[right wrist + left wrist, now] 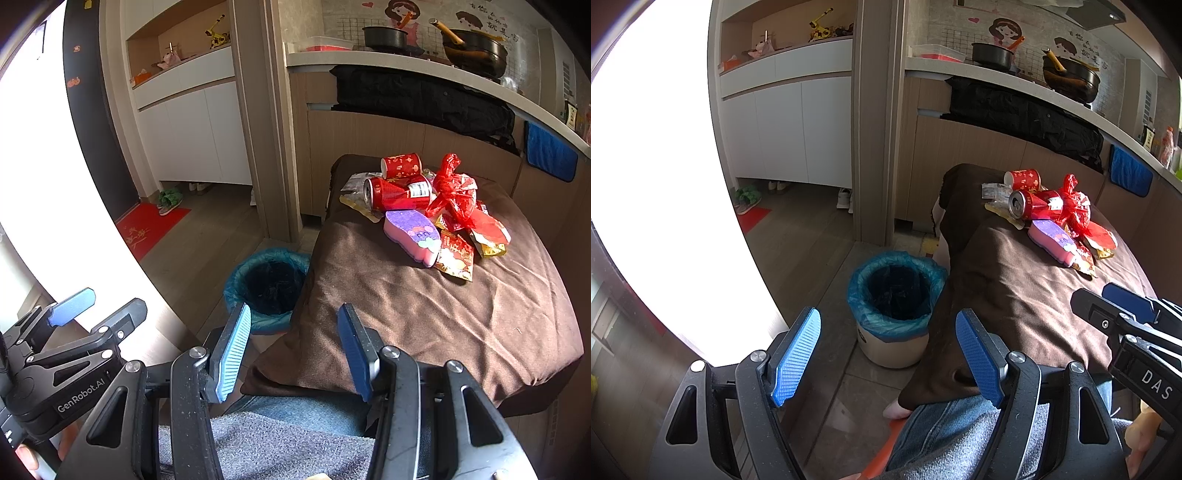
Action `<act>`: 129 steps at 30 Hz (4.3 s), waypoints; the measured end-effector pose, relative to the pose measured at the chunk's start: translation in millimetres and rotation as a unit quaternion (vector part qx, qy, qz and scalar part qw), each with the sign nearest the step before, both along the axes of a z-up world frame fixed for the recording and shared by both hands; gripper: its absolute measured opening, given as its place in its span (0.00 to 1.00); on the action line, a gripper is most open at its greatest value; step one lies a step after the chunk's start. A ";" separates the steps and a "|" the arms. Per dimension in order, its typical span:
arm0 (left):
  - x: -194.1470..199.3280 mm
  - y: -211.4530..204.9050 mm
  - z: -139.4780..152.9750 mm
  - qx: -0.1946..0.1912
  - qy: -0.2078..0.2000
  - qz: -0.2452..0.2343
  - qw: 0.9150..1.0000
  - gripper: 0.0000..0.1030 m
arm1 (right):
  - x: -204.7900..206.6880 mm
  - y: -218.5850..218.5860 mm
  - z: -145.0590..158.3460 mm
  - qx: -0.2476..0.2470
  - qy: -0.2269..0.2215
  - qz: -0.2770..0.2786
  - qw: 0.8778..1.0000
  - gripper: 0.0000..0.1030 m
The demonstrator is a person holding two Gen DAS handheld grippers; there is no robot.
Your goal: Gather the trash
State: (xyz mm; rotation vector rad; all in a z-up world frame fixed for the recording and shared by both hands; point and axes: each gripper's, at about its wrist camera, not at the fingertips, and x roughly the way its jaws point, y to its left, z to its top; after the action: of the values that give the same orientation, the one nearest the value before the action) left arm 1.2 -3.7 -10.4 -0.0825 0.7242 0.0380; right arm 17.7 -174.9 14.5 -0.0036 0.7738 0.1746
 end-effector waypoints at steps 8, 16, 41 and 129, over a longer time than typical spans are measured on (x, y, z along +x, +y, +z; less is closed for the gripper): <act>6.5 -5.9 -0.4 0.002 -0.001 -0.013 1.000 0.74 | 1.1 -10.6 0.2 0.003 -0.003 -0.014 1.000 0.45; 32.6 -32.6 9.7 0.015 -0.034 -0.044 0.998 0.74 | 13.2 -30.0 5.2 -0.024 -0.036 -0.039 0.998 0.45; 208.2 -151.1 31.3 0.016 -0.157 -0.135 0.978 0.74 | 141.7 -183.4 -4.5 -0.042 -0.088 -0.124 0.987 0.45; 365.9 -213.4 -55.2 -0.083 0.152 -0.405 0.898 0.56 | 157.3 -221.7 -68.1 0.023 0.025 -0.055 0.998 0.57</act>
State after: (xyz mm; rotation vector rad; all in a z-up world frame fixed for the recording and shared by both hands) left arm 367.2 -217.1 -65.6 0.0704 1.0284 -0.8281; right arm 175.0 -396.6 -53.5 0.0862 0.8183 0.0883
